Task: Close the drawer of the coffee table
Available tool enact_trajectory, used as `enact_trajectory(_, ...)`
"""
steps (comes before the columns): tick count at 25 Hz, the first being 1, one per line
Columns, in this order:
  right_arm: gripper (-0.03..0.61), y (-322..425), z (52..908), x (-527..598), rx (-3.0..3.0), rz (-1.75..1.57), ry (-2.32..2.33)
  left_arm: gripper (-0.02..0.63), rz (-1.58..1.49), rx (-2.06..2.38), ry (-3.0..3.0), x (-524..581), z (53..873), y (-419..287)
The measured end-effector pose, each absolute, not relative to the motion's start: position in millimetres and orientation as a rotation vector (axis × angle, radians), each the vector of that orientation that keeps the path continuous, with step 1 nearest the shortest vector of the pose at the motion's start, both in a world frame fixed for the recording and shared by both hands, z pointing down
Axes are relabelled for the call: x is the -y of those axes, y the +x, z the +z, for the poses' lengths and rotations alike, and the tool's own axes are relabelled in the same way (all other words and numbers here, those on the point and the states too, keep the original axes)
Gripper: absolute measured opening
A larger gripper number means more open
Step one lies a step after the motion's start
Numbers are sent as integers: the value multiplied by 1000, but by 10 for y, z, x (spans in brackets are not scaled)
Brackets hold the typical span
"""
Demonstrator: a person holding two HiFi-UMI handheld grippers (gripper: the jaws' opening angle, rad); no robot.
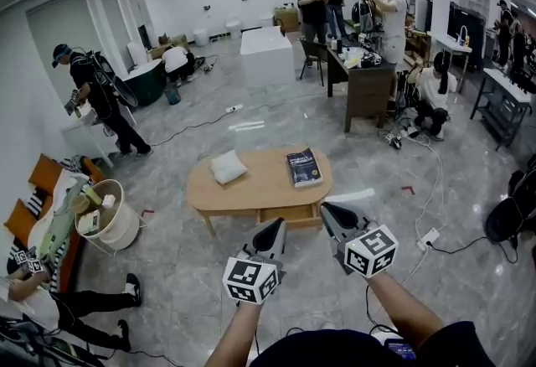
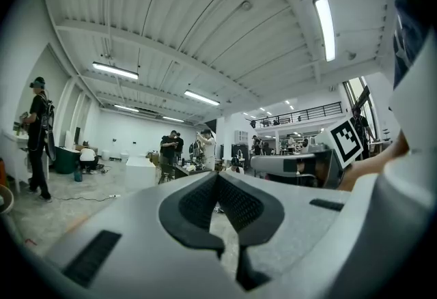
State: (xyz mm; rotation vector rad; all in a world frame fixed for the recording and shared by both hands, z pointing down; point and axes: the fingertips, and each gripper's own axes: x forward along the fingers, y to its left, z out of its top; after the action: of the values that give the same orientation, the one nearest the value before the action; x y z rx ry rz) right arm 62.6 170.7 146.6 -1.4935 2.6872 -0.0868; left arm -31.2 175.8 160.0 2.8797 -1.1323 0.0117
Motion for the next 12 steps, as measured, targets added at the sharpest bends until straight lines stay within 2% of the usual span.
enact_trajectory(12,14,853,1600,-1533,-2717,-116,-1428,0,-18,1211,2809,-1637,1753,-121)
